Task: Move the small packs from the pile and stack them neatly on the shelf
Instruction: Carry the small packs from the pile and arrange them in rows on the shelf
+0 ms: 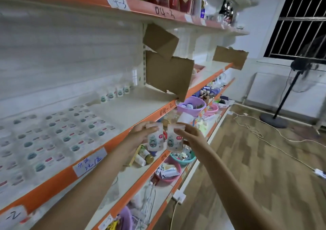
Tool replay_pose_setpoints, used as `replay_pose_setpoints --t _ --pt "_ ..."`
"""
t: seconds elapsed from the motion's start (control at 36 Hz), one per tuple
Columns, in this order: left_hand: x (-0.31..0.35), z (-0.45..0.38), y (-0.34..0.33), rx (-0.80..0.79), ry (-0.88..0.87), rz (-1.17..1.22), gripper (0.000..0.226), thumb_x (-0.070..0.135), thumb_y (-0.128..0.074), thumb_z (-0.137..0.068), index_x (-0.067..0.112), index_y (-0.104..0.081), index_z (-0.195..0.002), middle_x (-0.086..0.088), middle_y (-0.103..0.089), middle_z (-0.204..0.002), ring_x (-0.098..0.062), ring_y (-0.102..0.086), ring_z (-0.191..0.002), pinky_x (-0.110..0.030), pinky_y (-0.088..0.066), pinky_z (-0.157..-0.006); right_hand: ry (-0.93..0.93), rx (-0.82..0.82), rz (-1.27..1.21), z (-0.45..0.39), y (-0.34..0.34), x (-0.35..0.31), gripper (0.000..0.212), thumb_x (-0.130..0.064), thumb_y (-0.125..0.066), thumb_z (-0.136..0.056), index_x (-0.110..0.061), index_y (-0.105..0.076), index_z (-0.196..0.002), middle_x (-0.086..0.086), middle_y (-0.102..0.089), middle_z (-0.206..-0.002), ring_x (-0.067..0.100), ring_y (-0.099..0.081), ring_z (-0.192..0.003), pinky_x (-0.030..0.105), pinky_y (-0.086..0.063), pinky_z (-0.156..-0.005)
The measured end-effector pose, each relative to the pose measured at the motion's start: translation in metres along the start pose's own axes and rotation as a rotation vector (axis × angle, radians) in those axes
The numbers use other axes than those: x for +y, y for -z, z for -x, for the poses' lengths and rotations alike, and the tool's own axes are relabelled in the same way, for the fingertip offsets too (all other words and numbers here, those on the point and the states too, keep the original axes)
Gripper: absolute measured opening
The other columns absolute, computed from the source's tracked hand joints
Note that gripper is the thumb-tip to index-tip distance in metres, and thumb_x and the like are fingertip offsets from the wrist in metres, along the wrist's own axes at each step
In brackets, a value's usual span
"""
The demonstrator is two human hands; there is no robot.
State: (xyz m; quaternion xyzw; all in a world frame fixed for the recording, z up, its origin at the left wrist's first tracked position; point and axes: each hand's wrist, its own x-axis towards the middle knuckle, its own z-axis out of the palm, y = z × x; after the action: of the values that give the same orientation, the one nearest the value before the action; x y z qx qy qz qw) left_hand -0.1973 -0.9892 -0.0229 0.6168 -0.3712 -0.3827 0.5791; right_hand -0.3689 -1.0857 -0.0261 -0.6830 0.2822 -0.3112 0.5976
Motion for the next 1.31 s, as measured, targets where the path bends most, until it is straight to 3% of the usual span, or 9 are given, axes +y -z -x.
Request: replay_pose_setpoints --t 0.14,0.28,0.42,0.56,0.64,0.75,0.97,1.11,1.31 --pt "0.013 -0.073 0.02 0.026 -0.084 -0.147 0.039 0.02 -0.067 -0.083 0.015 -0.055 -0.12 -0.003 -0.061 -0.109 -0.012 -0.061 -0.092 -0.017 -0.05 -0.068 0.04 -0.055 0.077 -0.081 0.007 -0.009 0.037 -0.021 -0.07 -0.081 -0.007 -0.059 -0.114 0.013 -0.066 -0.104 0.024 -0.066 -0.095 0.042 -0.054 -0.085" --pt "0.034 -0.146 0.057 0.13 -0.141 -0.292 0.052 0.031 -0.07 -0.081 0.018 -0.051 -0.128 0.001 -0.053 -0.12 -0.014 -0.053 -0.105 -0.021 -0.045 -0.083 0.03 -0.112 0.066 -0.169 0.009 -0.02 0.024 -0.006 -0.064 -0.085 -0.008 -0.057 -0.108 0.009 -0.063 -0.091 -0.002 -0.064 -0.062 0.015 -0.051 -0.054" --pt "0.041 -0.194 0.102 0.285 -0.143 -0.312 0.044 0.027 -0.074 -0.076 0.021 -0.055 -0.115 0.005 -0.06 -0.105 -0.016 -0.056 -0.106 -0.034 -0.045 -0.095 0.067 -0.18 0.078 -0.254 -0.006 -0.032 0.038 -0.011 -0.067 -0.083 -0.007 -0.056 -0.119 0.008 -0.066 -0.101 0.016 -0.066 -0.088 0.025 -0.057 -0.074" --pt "0.042 -0.208 0.15 0.455 -0.113 -0.316 0.067 0.048 -0.078 -0.052 0.023 -0.059 -0.112 -0.002 -0.061 -0.114 -0.016 -0.058 -0.102 -0.036 -0.047 -0.093 0.066 -0.357 0.063 -0.314 -0.042 -0.037 0.035 -0.011 -0.063 -0.086 -0.009 -0.054 -0.12 0.001 -0.064 -0.1 0.015 -0.063 -0.093 0.027 -0.055 -0.079" --pt "0.036 -0.211 0.174 0.514 -0.07 -0.312 0.052 0.027 -0.077 -0.073 0.018 -0.057 -0.12 -0.004 -0.058 -0.121 -0.018 -0.056 -0.106 -0.03 -0.047 -0.085 0.078 -0.444 0.081 -0.343 -0.068 -0.033 0.026 -0.01 -0.063 -0.086 -0.014 -0.056 -0.111 0.001 -0.064 -0.102 0.017 -0.061 -0.096 0.025 -0.053 -0.078" --pt "0.025 -0.211 0.195 0.619 -0.007 -0.299 0.045 0.016 -0.075 -0.076 0.017 -0.058 -0.118 -0.01 -0.06 -0.118 -0.023 -0.058 -0.105 -0.028 -0.046 -0.083 0.088 -0.534 0.111 -0.375 -0.104 -0.026 0.049 -0.007 -0.063 -0.086 -0.002 -0.046 -0.131 0.013 -0.055 -0.123 0.024 -0.054 -0.109 0.034 -0.049 -0.088" --pt "0.013 -0.204 0.209 0.768 0.071 -0.297 0.054 0.013 -0.078 -0.072 0.01 -0.055 -0.121 -0.008 -0.062 -0.114 -0.022 -0.06 -0.103 -0.028 -0.045 -0.087 0.117 -0.702 0.15 -0.419 -0.159 -0.003 0.051 0.001 -0.065 -0.081 0.0 -0.047 -0.129 0.014 -0.052 -0.127 0.03 -0.055 -0.112 0.035 -0.051 -0.088" --pt "0.007 -0.203 0.209 0.806 0.082 -0.268 0.065 0.035 -0.085 -0.047 0.021 -0.056 -0.103 -0.006 -0.063 -0.109 -0.024 -0.062 -0.101 -0.038 -0.048 -0.092 0.177 -0.76 0.183 -0.432 -0.175 0.018 0.05 0.007 -0.068 -0.077 -0.001 -0.05 -0.123 0.011 -0.053 -0.116 0.023 -0.054 -0.102 0.027 -0.047 -0.085" --pt "-0.005 -0.214 0.199 0.842 0.052 -0.337 0.041 0.007 -0.075 -0.074 0.014 -0.054 -0.109 -0.005 -0.059 -0.111 -0.017 -0.058 -0.099 -0.012 -0.048 -0.073 0.274 -0.757 0.209 -0.443 -0.175 0.03 0.049 -0.005 -0.071 -0.078 -0.006 -0.054 -0.124 0.012 -0.049 -0.124 0.028 -0.056 -0.109 0.036 -0.046 -0.095"
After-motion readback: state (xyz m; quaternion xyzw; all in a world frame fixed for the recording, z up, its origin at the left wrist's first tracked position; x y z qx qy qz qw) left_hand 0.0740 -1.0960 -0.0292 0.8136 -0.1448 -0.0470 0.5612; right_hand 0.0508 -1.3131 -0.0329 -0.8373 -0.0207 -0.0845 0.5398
